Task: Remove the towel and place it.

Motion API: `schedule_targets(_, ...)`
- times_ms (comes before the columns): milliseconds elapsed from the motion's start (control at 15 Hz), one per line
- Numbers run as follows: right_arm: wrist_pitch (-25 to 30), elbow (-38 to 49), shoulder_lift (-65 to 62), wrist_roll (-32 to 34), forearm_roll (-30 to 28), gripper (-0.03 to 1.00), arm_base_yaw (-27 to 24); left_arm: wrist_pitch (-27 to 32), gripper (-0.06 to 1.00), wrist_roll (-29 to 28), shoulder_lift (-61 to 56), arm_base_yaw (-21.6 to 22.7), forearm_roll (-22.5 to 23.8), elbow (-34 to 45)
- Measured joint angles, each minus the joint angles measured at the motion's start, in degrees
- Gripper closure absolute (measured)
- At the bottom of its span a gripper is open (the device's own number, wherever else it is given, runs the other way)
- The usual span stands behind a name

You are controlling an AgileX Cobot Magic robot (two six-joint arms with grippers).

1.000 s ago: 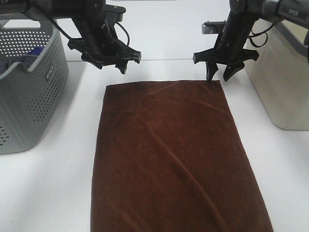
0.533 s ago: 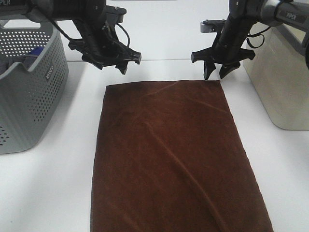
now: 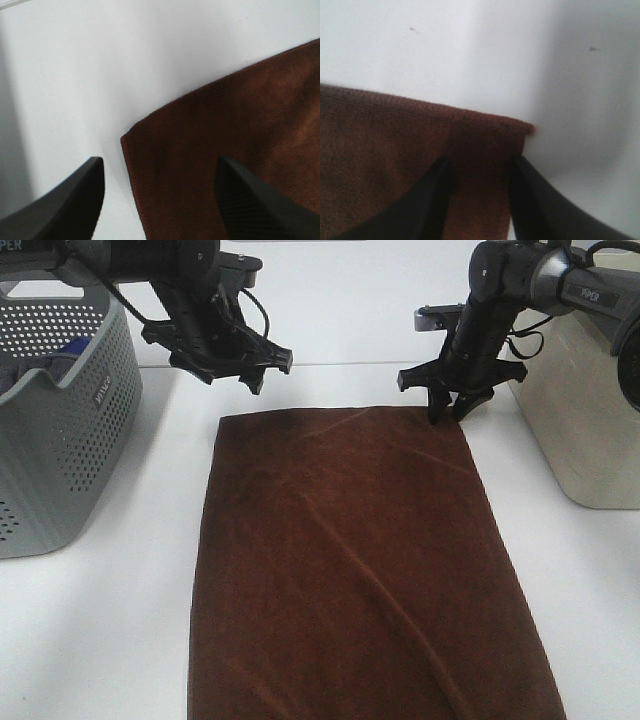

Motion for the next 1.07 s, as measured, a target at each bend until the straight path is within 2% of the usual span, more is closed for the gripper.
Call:
schedule_targets(200, 0.11, -0.52, 0.17, 0.00, 0.29, 0.92, 0.00, 0.06, 0.33, 0.40, 0.00, 0.00, 0.00, 0.00)
schedule_targets(267, 0.74, -1.03, 0.29, 0.00, 0.34, 0.97, 0.00, 0.06, 0.33, 0.52, 0.00, 0.00, 0.00, 0.00)
schedule_targets(600, 7.45, -7.51, 0.97, -0.06, 0.34, 0.97, 0.00, -0.06, 0.33, -0.80, 0.17, 1.09, 0.06, 0.00)
schedule_targets(800, 7.91, -7.85, 0.97, -0.06, 0.97, 0.97, 0.00, -0.74, 0.33, -2.92, 2.18, 3.32, -0.63, -0.11)
schedule_targets(1067, 7.91, -7.85, 0.97, -0.06, 0.97, 0.97, 0.00, -2.35, 0.33, -2.98, 6.59, 3.50, -2.01, -0.63)
